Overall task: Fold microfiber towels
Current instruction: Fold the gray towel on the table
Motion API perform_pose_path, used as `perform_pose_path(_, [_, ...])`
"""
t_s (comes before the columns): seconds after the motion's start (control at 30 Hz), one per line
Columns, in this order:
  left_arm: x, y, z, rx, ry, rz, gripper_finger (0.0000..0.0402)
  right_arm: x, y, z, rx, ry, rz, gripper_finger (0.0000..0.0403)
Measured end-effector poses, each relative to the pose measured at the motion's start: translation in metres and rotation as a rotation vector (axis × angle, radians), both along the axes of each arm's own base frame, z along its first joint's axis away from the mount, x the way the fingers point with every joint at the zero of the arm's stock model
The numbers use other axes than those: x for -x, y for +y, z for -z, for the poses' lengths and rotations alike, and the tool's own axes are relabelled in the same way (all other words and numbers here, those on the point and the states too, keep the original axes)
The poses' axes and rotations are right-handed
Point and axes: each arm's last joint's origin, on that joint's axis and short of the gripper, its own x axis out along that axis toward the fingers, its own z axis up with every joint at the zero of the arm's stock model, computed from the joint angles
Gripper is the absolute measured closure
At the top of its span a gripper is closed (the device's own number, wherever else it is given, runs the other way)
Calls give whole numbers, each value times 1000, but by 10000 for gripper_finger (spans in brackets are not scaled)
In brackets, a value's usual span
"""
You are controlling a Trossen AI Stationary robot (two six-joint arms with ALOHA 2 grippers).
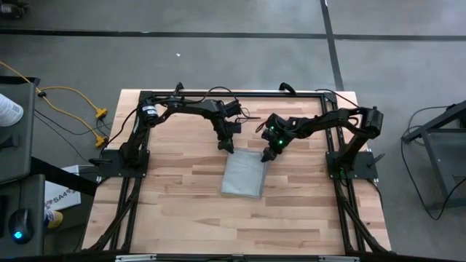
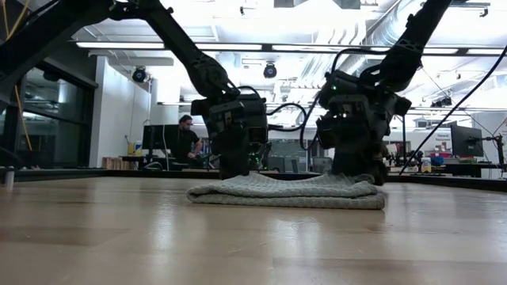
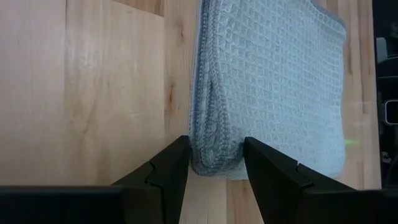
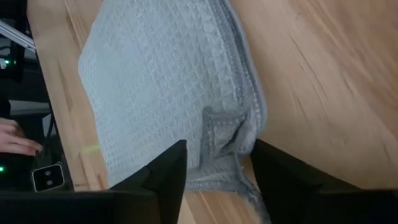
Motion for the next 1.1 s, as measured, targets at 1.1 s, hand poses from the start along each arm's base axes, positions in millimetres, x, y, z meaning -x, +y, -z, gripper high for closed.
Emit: perform_pose_path(1.1, [0,0,-1,15,24,-27,393,-1,3,1,57,-5,-28,397])
